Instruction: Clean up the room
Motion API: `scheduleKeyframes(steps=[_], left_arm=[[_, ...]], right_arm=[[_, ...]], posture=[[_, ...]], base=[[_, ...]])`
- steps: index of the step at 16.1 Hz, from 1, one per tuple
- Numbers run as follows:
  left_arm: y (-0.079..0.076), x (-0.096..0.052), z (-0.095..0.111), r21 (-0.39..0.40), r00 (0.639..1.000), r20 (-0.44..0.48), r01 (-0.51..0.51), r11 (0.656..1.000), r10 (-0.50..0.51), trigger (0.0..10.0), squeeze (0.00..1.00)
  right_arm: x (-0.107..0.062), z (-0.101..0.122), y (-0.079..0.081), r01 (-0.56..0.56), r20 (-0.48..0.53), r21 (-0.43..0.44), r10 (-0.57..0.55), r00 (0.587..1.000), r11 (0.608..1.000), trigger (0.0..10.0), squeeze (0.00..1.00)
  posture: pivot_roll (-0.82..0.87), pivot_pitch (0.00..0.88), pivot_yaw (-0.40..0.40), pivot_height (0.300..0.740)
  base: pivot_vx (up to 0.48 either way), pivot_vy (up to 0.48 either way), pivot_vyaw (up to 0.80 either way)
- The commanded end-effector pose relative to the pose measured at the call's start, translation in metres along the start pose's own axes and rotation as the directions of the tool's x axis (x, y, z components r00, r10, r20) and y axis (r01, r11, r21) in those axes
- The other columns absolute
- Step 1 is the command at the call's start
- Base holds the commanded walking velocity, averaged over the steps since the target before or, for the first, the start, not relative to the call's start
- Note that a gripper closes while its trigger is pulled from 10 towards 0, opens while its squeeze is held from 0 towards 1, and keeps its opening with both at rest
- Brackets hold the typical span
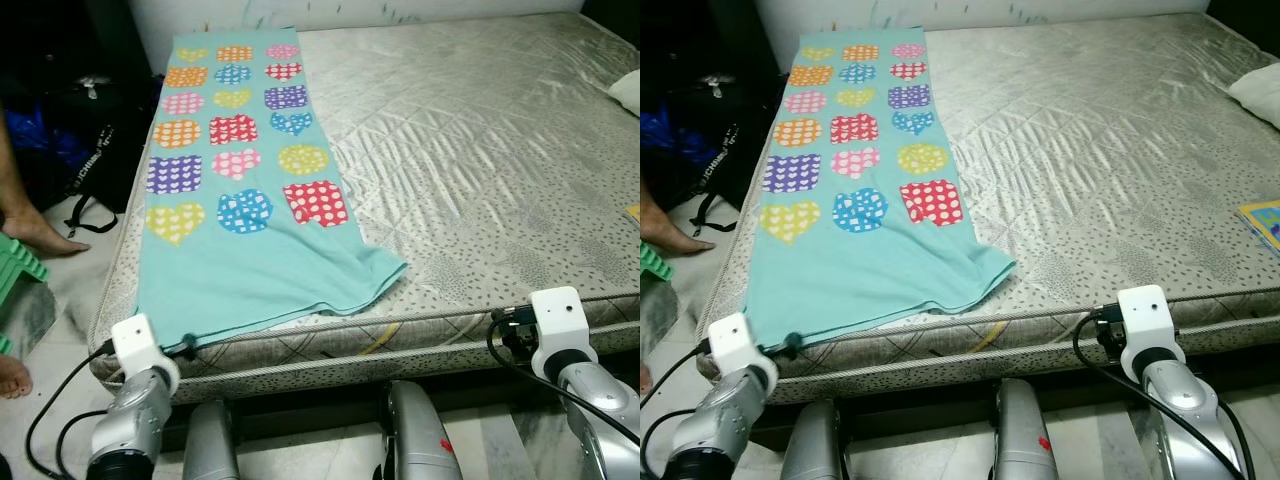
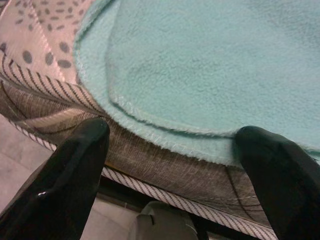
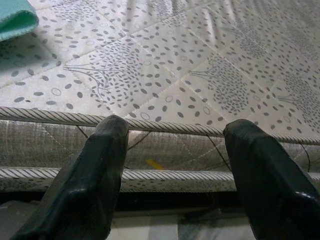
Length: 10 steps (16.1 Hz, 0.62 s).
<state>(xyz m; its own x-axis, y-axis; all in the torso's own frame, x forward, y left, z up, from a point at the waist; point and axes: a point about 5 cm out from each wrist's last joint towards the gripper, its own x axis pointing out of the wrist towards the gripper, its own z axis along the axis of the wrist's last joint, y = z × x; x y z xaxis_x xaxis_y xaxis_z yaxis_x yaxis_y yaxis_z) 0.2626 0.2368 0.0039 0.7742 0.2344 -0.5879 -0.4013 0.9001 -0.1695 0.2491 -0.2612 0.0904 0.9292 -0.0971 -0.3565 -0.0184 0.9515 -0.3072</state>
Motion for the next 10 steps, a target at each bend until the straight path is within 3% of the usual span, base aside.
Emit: scheduleKeyframes(steps=[1, 4, 7, 8, 9, 10], left_arm=[[0.0016, 0.0017, 0.0021, 0.004, 1.000, 0.003, -0.007, 1.000, 0.007, 10.0, 0.00], [0.0046, 0.0047, -0.0012, -0.003, 1.000, -0.003, -0.022, 1.000, 0.022, 10.0, 0.00], [0.0086, 0.0065, 0.0074, -0.030, 0.998, 0.060, -0.028, 0.999, 0.030, 10.0, 0.00], [0.0091, 0.0072, 0.0052, -0.029, 0.999, 0.046, -0.023, 0.999, 0.024, 8.3, 0.00], [0.0091, 0.0076, 0.0043, -0.022, 0.999, 0.042, -0.024, 0.999, 0.025, 3.0, 0.00], [0.0091, 0.0079, 0.0035, -0.020, 0.999, 0.040, -0.024, 1.000, 0.025, 0.0, 0.00]], right_arm=[[-0.0031, 0.0045, -0.0048, 0.019, 0.025, -0.009, -0.019, 1.000, 1.000, 10.0, 0.00], [-0.0037, 0.0083, -0.0078, 0.038, 0.047, -0.007, -0.038, 0.998, 0.999, 10.0, 0.00], [-0.0041, 0.0077, -0.0093, 0.047, 0.047, -0.007, -0.047, 0.998, 0.999, 10.0, 0.00], [-0.0043, 0.0077, -0.0082, 0.047, 0.048, -0.008, -0.047, 0.998, 0.999, 10.0, 0.00], [-0.0043, 0.0080, -0.0078, 0.048, 0.049, -0.007, -0.047, 0.998, 0.999, 10.0, 0.00], [-0.0043, 0.0081, -0.0077, 0.048, 0.049, -0.006, -0.047, 0.998, 0.999, 10.0, 0.00]], posture=[[-0.20, 0.086, 0.020, 0.560], [-0.21, 0.084, 0.023, 0.560], [-0.21, 0.084, 0.023, 0.560], [-0.21, 0.084, 0.023, 0.560], [-0.21, 0.084, 0.022, 0.560], [-0.21, 0.084, 0.022, 0.560]], base=[[0.000, 0.000, 0.00], [0.000, 0.000, 0.00], [0.000, 0.000, 0.00], [0.000, 0.000, 0.00], [0.000, 0.000, 0.00], [0.000, 0.000, 0.00]])
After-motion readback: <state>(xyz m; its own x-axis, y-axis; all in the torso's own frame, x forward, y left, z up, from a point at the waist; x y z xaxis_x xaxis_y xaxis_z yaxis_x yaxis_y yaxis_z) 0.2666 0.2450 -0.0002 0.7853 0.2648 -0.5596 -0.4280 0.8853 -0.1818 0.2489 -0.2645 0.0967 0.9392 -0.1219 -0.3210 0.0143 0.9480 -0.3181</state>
